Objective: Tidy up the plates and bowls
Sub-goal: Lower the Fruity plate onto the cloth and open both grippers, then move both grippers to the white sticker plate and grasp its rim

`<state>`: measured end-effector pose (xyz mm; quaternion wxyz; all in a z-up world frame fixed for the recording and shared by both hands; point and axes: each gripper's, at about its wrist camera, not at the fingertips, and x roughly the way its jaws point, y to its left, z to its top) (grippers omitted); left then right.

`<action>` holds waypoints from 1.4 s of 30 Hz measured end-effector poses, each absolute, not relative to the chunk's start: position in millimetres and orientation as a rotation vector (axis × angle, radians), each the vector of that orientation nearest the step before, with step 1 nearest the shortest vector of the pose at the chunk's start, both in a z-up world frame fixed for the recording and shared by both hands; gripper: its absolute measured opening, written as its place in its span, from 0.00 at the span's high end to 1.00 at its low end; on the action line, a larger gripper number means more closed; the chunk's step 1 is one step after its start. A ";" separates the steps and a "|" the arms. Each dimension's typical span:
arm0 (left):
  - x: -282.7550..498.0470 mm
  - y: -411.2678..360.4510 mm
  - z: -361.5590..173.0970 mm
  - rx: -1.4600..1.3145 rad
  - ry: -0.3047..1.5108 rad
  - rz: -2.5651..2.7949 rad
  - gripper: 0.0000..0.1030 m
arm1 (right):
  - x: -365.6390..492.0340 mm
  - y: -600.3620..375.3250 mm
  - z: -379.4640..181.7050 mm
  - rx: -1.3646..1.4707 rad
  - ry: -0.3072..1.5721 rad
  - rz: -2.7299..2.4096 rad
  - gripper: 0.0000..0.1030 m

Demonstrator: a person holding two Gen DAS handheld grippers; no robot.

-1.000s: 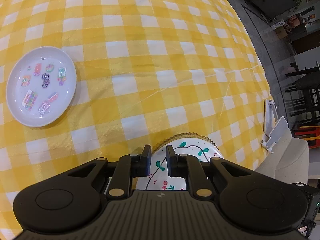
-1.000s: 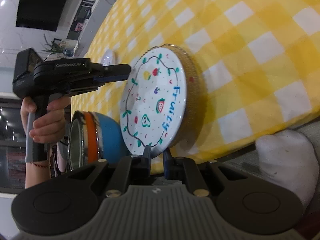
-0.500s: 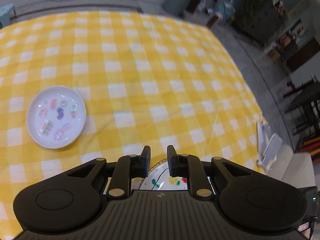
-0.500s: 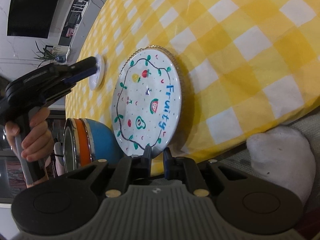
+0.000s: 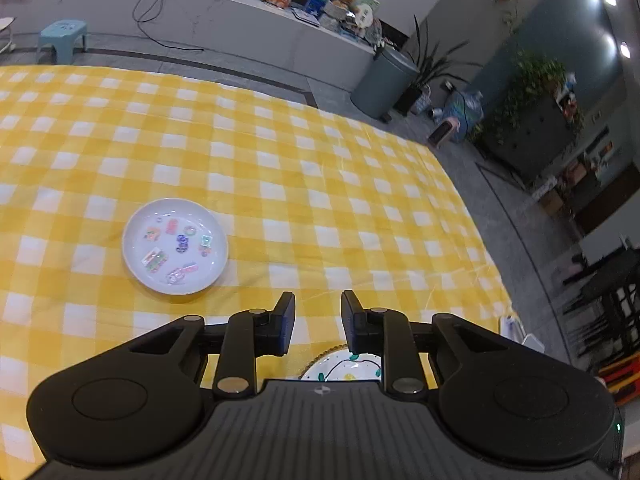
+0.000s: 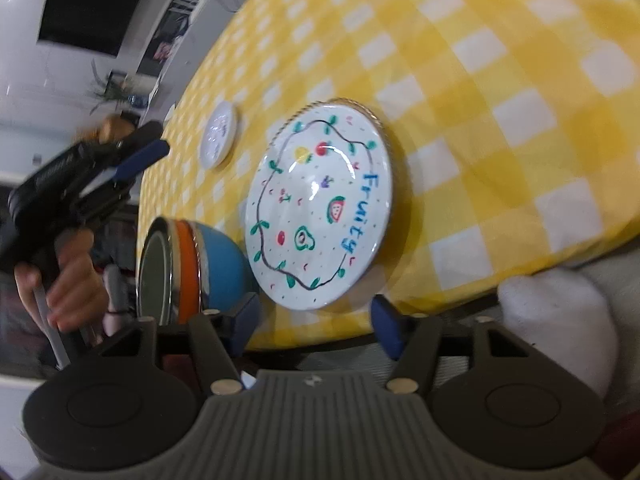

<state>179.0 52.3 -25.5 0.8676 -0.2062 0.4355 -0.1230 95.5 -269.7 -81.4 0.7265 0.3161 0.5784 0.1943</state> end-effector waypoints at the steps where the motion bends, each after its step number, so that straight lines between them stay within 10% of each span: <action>1: 178.7 54.5 -26.1 -0.444 0.914 -0.256 0.73 | 93.0 -267.5 -78.1 0.662 1.262 0.436 0.38; 9: 173.3 60.6 -25.0 -0.427 0.874 -0.256 0.73 | 87.2 -248.9 -72.1 0.437 1.222 0.375 0.86; 42: 171.8 72.9 -29.3 -0.456 0.889 -0.215 0.73 | 85.5 -252.8 -72.8 0.501 1.223 0.371 0.88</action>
